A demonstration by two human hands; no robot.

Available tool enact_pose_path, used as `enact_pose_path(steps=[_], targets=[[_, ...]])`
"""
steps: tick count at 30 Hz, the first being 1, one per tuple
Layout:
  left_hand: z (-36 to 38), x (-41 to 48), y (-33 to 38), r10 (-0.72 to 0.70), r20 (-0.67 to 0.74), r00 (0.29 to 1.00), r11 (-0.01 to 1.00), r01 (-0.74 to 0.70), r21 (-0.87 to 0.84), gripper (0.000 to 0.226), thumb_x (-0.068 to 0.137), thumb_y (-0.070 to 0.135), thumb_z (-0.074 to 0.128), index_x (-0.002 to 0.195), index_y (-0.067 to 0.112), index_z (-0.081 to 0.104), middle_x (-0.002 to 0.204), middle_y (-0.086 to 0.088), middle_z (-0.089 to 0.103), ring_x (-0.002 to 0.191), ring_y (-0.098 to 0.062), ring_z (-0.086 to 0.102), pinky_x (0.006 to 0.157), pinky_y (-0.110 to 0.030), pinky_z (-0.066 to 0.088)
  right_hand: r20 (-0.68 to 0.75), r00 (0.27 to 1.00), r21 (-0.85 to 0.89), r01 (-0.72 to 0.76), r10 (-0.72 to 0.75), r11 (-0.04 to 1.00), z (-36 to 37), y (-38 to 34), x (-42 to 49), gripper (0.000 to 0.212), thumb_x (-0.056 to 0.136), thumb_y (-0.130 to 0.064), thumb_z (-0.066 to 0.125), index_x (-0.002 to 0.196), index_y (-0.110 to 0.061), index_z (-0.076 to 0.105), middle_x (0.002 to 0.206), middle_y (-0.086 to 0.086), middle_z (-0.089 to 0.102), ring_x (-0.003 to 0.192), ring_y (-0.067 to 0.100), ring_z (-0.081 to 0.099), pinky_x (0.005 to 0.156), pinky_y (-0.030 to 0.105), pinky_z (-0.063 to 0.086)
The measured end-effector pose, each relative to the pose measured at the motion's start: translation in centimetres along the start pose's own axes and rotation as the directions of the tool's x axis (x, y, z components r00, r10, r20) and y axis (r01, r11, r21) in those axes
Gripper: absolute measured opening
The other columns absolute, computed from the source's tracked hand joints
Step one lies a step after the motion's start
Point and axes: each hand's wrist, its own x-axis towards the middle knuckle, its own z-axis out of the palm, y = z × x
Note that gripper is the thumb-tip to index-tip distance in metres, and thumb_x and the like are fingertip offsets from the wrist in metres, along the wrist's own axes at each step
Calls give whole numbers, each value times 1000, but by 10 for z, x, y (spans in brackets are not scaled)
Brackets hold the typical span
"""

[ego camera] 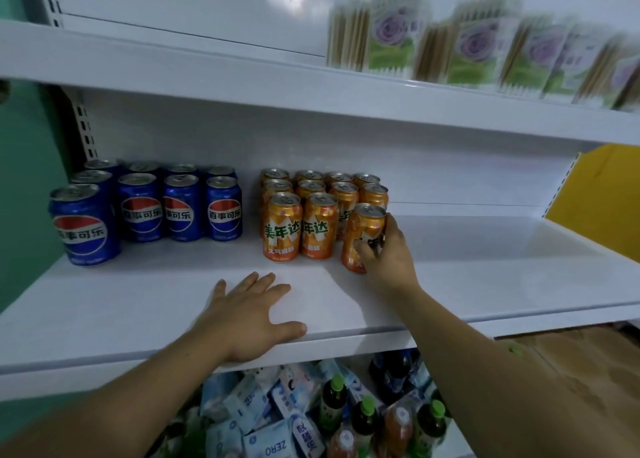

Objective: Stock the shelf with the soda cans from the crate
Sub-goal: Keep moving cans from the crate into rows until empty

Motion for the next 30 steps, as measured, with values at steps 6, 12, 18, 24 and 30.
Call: enact_pose_path(steps=[6,12,18,24,30], targets=[[1,-1,2,-2,-15,1000,1000,2,21,86,79,82,31,151,41,5,161,13,-7,147,-10,-10,118,-50,-8,80,994,-155,-56,69,986,11,22,12,46,97,-36,50,139,-18,40,133,7,58,114,30,57,94,37,44],[2,-2,2,-6,-19,1000,1000,7,21,86,80,82,31,151,41,4,161,13,-7,147,-9,-10,118,-49,-9,145,985,-253,-58,97,966,19,22,25,48,100,-33,44,143,-15,33,133,11,58,117,35,55,90,35,43],[1,-2,3,-10,-16,1000,1000,11,21,86,80,81,32,151,40,6,161,13,-6,147,-9,-9,118,-49,-8,236,951,-356,-107,200,928,17,14,24,54,100,-41,42,144,-13,27,131,17,57,117,37,54,94,38,43],[-2,-4,4,-8,-4,1000,1000,8,-7,89,78,83,31,151,40,6,161,11,-6,147,-11,-8,118,-50,-7,334,912,-453,-66,237,889,-21,-8,1,67,97,-46,50,150,-14,24,147,13,44,131,32,45,104,37,37],[-9,-2,19,-17,38,999,1000,16,22,87,83,78,35,153,34,8,162,4,-3,149,-18,-4,118,-52,-1,273,913,-578,-96,304,810,-108,-3,-48,74,96,-51,49,154,-15,19,156,8,31,137,27,37,107,35,34]])
